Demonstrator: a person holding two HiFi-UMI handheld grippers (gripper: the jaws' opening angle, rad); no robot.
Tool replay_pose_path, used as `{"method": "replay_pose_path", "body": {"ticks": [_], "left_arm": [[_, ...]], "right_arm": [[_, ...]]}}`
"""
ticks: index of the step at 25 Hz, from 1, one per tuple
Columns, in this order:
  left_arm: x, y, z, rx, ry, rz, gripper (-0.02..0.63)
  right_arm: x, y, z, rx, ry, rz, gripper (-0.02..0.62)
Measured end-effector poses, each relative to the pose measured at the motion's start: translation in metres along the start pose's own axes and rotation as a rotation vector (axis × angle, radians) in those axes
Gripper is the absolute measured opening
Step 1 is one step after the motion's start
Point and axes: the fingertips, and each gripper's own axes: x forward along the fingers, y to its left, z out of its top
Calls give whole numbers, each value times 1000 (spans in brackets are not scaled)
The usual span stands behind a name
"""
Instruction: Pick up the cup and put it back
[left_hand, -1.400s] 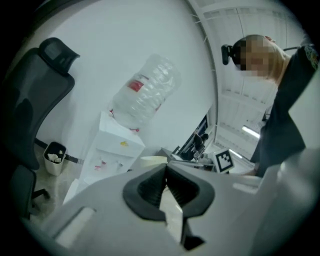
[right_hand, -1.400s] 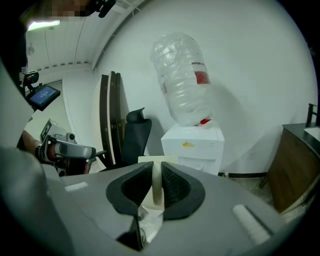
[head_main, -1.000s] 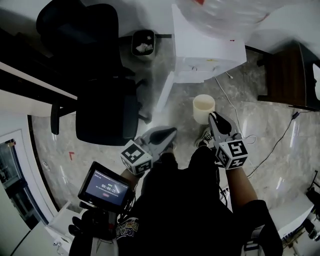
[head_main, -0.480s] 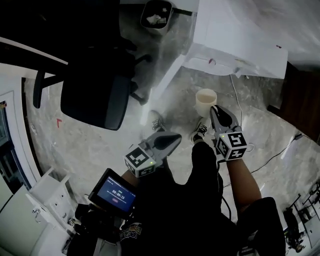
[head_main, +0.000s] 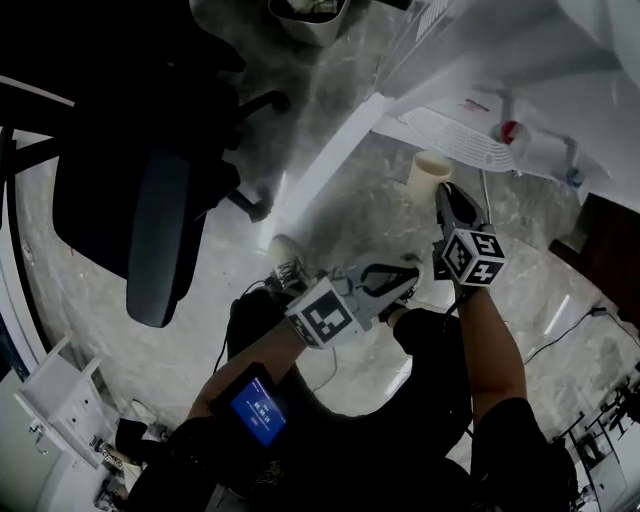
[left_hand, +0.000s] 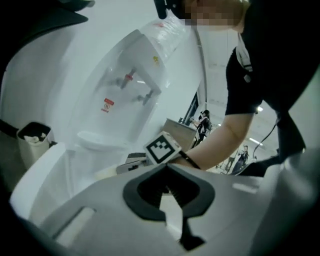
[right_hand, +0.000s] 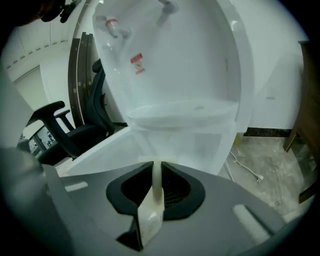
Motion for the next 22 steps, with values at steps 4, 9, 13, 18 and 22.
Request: {"method": "replay_pose_path", "body": {"ticks": [4,9,13,18,22], "left_arm": [[9,39,-45,-191,-138,-21,3],[18,84,-66,-355,-204,-116,3],[24,103,-90,-221,-125,-132,3],[46,82,-85,-136,-85,-216,3],[50,63,-102,-141,-36,-283,3]], "right_arm": [[83,-48,-27,-5,-57,-44,52],[174,-106,-25,-35,-139,-103,54],[223,-129,-4,-26,-217,-156,53],[233,-151,22,-129,-352,-245,54],[235,-137,11,-113,-283,-207,55]]}}
